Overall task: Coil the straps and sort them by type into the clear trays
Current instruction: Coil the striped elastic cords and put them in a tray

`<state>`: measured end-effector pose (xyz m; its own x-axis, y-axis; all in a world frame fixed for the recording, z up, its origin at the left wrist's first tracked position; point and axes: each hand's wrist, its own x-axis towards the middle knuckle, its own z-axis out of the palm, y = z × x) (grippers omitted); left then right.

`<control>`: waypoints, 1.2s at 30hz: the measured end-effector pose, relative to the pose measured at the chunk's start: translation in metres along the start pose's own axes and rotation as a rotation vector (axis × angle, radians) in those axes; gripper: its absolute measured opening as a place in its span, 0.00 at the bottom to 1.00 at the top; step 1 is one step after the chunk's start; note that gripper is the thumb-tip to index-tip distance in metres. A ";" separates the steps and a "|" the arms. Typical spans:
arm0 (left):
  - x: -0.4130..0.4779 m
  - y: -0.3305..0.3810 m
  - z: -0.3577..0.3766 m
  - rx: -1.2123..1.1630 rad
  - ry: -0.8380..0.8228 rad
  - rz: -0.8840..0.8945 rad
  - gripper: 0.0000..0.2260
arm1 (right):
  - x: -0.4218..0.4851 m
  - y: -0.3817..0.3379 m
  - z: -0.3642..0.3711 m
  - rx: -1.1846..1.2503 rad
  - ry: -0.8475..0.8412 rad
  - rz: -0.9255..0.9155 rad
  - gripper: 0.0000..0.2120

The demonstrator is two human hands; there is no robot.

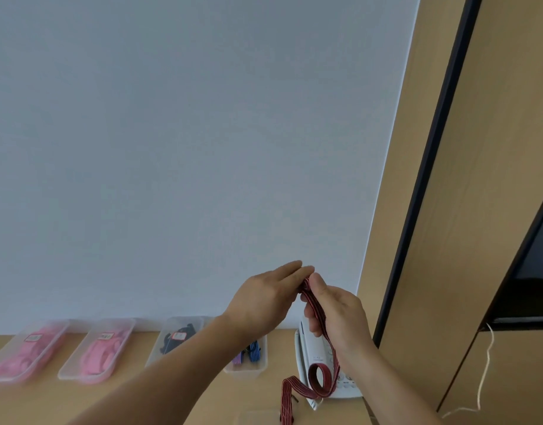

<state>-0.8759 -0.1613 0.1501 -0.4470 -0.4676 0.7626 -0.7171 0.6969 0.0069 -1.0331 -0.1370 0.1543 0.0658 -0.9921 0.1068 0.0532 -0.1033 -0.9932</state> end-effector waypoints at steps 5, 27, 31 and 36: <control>0.000 -0.002 0.002 -0.230 0.008 -0.202 0.24 | 0.000 0.001 0.000 0.040 0.018 -0.043 0.18; 0.009 -0.006 -0.008 -0.829 -0.135 -0.734 0.12 | 0.003 0.011 -0.001 -0.120 -0.022 0.029 0.15; 0.004 -0.009 -0.007 -0.625 -0.098 -0.639 0.14 | 0.003 0.007 0.001 -0.062 -0.001 0.048 0.17; -0.004 -0.008 -0.008 -0.284 -0.064 -0.339 0.11 | 0.003 -0.001 0.006 0.007 -0.004 0.049 0.24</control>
<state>-0.8636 -0.1605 0.1521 -0.2511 -0.7217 0.6450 -0.6578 0.6161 0.4332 -1.0270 -0.1393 0.1555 0.0728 -0.9956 0.0586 0.0566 -0.0546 -0.9969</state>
